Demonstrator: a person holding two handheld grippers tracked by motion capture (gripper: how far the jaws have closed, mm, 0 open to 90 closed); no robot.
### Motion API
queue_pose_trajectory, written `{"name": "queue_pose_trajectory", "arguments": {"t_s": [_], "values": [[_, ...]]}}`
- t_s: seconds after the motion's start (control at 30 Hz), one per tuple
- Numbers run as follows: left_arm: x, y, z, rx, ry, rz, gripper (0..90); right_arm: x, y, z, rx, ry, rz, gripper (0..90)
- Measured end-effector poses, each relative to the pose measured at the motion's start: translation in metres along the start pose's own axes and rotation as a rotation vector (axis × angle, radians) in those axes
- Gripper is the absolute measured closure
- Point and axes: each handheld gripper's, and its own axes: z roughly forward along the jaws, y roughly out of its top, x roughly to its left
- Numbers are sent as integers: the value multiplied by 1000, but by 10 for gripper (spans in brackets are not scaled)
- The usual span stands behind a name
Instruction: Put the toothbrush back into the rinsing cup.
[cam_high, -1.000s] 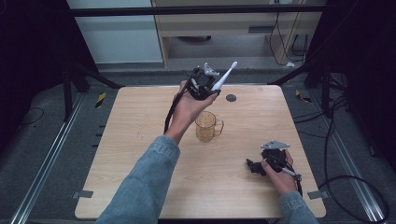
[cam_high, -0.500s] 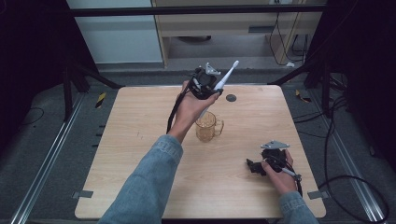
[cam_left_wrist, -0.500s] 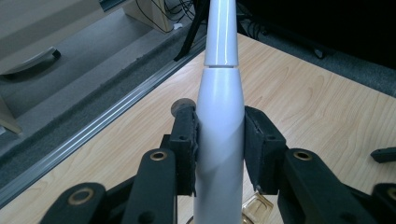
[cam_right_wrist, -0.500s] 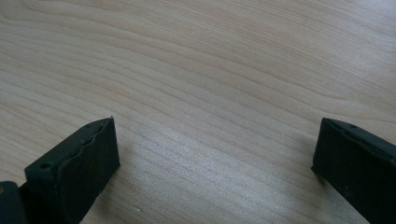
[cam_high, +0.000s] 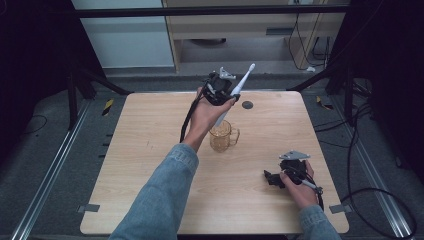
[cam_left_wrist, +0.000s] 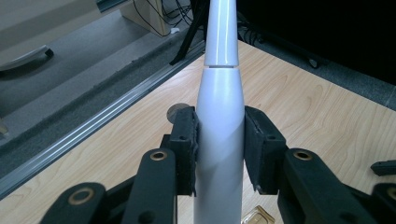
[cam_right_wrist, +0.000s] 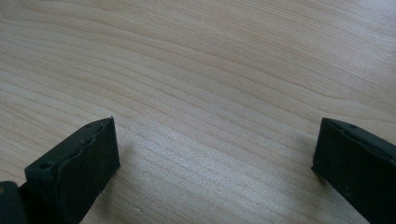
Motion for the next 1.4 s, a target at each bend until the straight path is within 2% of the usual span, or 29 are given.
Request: {"name": "queue_pose_trajectory", "arguments": {"t_s": [0.23,0.33,0.47,0.57,1.13,1.4], "values": [[1,-4,6,-16,-8,-15,667,0,0,0,1,0,2,4],[4,-9,10,-15,-2,-12,667,0,0,0,3,0,-4,4],[9,-19,16,-25,-20,-40,667,0,0,0,1,0,0,4],[9,-26,19,-21,-21,-40,667,0,0,0,1,0,0,4],[11,-58,22,-28,-32,-63,666,0,0,0,0,0,0,4],[9,-65,22,-27,-29,-58,666,0,0,0,1,0,1,4]]}}
